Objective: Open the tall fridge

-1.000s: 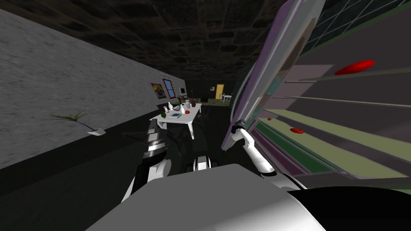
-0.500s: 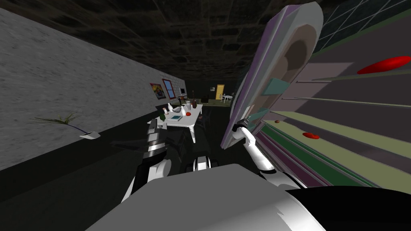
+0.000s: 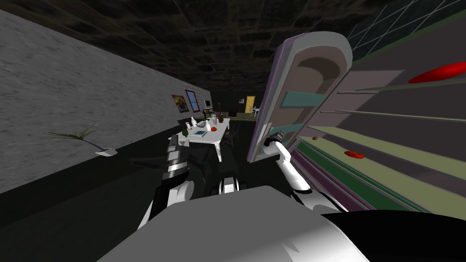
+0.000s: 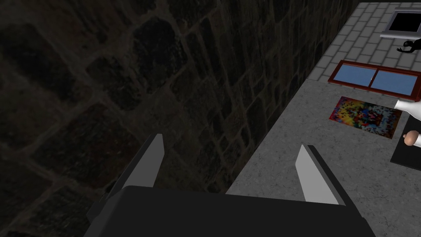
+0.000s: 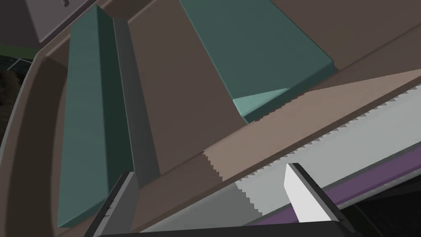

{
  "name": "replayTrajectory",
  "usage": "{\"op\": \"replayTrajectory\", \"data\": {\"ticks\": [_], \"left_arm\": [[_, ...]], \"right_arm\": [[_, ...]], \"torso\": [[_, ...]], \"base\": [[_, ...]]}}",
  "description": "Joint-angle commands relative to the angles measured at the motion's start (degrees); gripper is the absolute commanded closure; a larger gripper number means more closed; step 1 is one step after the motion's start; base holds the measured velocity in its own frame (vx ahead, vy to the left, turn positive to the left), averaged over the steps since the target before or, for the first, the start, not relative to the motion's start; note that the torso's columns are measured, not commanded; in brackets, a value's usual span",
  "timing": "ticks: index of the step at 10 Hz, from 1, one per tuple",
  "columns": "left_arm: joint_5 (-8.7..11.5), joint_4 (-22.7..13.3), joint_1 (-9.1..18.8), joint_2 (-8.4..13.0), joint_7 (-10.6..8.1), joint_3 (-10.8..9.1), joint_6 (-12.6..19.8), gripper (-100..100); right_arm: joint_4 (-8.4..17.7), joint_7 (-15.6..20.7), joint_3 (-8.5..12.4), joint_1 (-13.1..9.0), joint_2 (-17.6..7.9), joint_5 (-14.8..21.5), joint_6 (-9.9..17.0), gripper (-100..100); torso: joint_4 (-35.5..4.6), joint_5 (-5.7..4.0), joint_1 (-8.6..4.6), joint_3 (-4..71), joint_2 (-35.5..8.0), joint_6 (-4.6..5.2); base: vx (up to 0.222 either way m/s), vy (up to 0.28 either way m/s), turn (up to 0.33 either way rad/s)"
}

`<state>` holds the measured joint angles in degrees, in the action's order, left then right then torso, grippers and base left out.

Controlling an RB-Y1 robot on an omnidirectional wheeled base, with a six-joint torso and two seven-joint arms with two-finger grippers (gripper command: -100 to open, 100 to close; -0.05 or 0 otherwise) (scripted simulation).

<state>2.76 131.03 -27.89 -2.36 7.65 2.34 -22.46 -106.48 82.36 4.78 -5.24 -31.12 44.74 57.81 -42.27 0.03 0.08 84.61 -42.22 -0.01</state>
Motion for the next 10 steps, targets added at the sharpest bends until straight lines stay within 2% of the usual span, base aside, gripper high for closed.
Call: {"op": "replayTrajectory", "data": {"ticks": [1, 3, 4, 5, 10], "left_arm": [[0.0, 0.0, 0.0, 0.0, 0.00, 0.00, 0.0, 0], [0.0, 0.0, 0.0, 0.0, 0.00, 0.00, 0.0, 0], [0.0, 0.0, 0.0, 0.0, 0.00, 0.00, 0.0, 0], [0.0, 0.0, 0.0, 0.0, 0.00, 0.00, 0.0, 0], [0.0, 0.0, 0.0, 0.0, 0.00, 0.00, 0.0, 0]], "right_arm": [[-1.9, 3.1, 0.4, -1.3, -0.4, -2.0, 2.2, -100], [-3.3, 5.3, 0.8, -2.1, -0.7, -3.4, 3.7, -100], [-2.8, 4.6, 0.6, -1.9, -0.6, -2.9, 3.2, -100], [-2.9, 4.8, 0.6, -2.0, -0.6, -3.0, 3.4, 0], [-2.9, 4.8, 0.6, -2.0, -0.6, -3.0, 3.4, 0]], "torso": [[0.0, 0.00, 0.02, 0.1, 0.1, -0.01], [0.0, -0.02, -0.05, 0.0, 0.0, 0.00], [0.0, -0.03, -0.09, 0.0, 0.0, 0.01], [0.0, -0.04, -0.08, -0.1, -0.1, 0.02], [0.0, -0.03, -0.08, 0.0, -0.1, 0.01]], "base": [[-0.007, -0.015, 0.024], [-0.004, -0.015, 0.020], [-0.001, -0.008, 0.005], [0.000, 0.000, 0.000], [0.000, 0.000, 0.000]]}}
